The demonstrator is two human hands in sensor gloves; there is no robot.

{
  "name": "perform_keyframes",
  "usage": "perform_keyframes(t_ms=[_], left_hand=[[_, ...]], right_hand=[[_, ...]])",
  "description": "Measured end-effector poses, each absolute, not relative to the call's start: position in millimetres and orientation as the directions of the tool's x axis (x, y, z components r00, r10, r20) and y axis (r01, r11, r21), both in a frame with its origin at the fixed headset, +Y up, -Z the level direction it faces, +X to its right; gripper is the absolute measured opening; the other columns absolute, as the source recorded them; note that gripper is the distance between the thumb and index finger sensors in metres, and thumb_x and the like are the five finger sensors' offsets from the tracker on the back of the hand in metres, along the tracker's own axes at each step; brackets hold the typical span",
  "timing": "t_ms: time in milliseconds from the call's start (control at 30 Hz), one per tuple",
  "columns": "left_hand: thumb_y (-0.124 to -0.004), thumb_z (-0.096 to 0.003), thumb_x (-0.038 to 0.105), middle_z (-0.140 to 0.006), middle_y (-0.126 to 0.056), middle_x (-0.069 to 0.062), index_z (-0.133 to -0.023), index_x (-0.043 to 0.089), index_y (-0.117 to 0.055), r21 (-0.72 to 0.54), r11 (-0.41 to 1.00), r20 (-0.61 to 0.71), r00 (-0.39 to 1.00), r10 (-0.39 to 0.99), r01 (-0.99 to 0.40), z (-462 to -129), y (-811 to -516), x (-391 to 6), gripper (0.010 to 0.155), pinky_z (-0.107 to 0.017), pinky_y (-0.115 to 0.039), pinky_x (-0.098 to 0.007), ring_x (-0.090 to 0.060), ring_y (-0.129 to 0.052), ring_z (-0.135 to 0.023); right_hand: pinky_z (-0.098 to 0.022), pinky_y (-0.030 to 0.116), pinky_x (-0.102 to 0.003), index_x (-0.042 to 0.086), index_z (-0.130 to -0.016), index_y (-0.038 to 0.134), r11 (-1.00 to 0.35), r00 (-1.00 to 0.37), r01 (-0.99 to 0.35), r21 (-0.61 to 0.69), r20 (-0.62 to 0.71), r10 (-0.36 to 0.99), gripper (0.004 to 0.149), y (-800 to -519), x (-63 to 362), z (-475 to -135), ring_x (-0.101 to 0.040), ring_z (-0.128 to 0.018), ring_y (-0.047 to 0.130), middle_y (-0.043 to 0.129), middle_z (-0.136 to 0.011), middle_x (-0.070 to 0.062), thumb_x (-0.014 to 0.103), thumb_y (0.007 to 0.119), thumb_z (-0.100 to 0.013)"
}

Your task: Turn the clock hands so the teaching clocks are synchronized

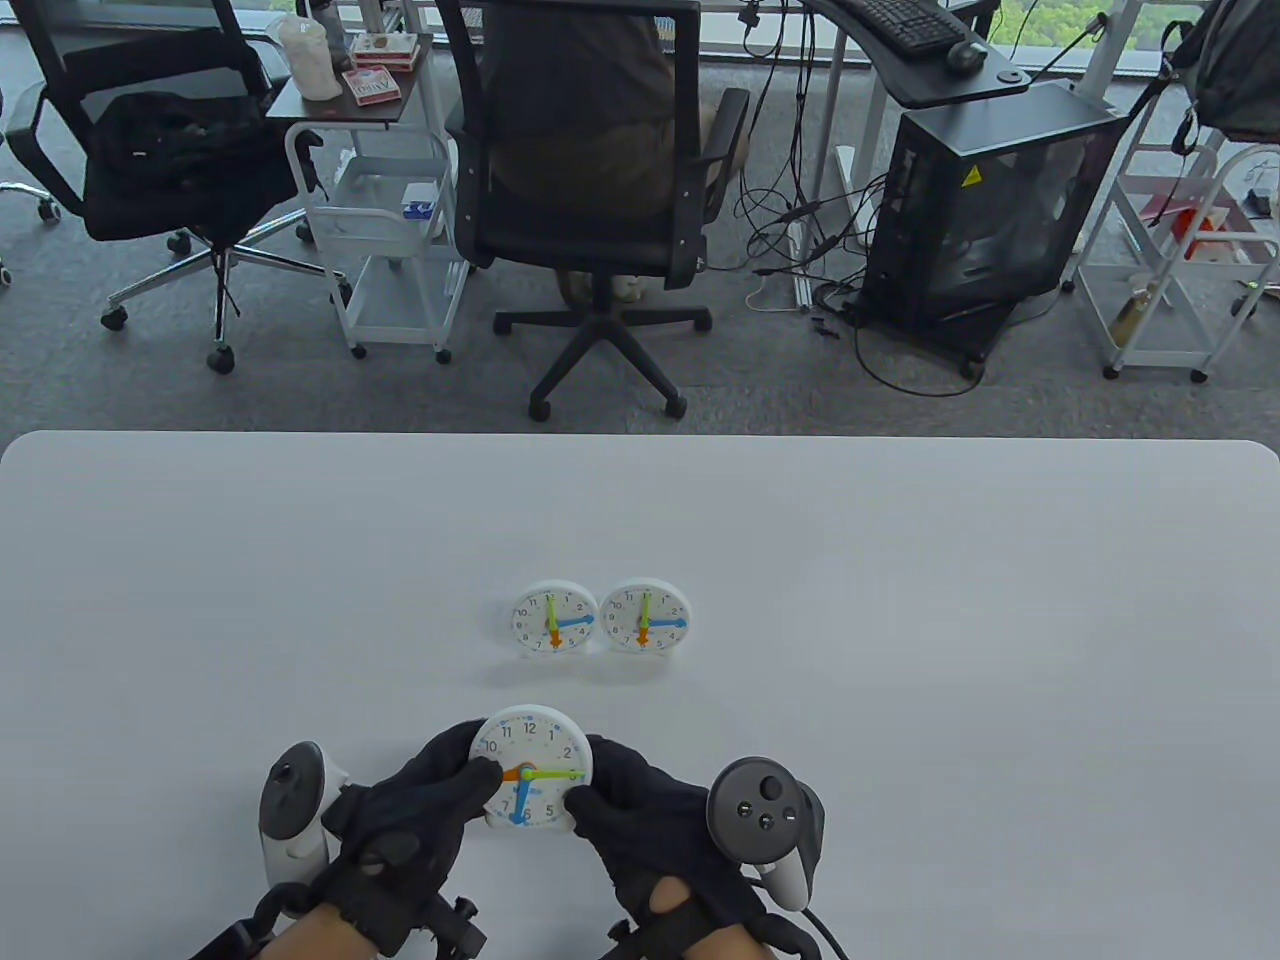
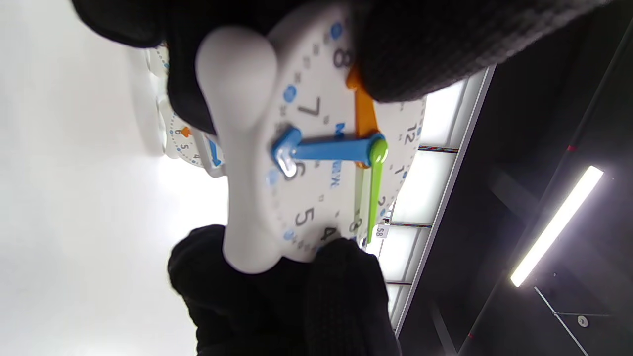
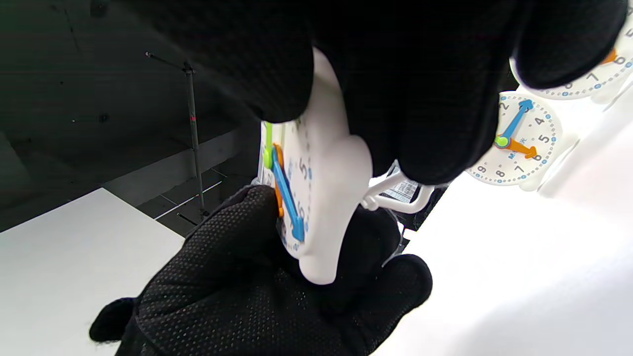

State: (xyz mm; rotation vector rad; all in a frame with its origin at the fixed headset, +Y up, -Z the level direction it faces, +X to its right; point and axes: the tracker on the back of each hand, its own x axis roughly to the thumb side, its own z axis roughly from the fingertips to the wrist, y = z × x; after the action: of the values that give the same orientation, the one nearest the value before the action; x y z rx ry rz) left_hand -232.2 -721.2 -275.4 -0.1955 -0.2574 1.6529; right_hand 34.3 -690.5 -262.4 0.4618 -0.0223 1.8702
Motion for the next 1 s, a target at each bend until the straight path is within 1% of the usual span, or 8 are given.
perform_keyframes(t_ms=[567, 1000], left_hand=[[-0.088, -0.0484, 0.034, -0.081, -0.098, -0.007, -0.097, 0.02, -0.07, -0.315, -0.068, 0.02, -0.079, 0.997, -0.947, -276.3, -721.5, -229.2, 0.054, -0.059, -0.065, -0.068, -0.04, -0.096, -0.071], [-0.092, -0.0468, 0.033, -0.081, -0.098, -0.007, -0.096, 0.02, -0.07, -0.331, -0.053, 0.0, -0.056, 0.998, -0.942, -277.4, -721.8, -229.0, 0.055, -0.059, -0.065, -0.067, -0.039, -0.097, -0.071]], right_hand=[[-0.047, 0.072, -0.065, -0.007, -0.089, 0.075, -0.362, -0.285, -0.911, 0.198, 0.332, 0.899, 0.057, -690.9, 35.5, -262.7, -0.036, -0.051, 0.102, 0.095, -0.068, -0.016, 0.033, 0.081, -0.05], [-0.047, 0.072, -0.065, -0.007, -0.089, 0.076, -0.378, -0.3, -0.904, 0.198, 0.334, 0.893, 0.056, -691.4, 35.2, -262.1, -0.036, -0.051, 0.102, 0.095, -0.068, -0.016, 0.033, 0.081, -0.05]])
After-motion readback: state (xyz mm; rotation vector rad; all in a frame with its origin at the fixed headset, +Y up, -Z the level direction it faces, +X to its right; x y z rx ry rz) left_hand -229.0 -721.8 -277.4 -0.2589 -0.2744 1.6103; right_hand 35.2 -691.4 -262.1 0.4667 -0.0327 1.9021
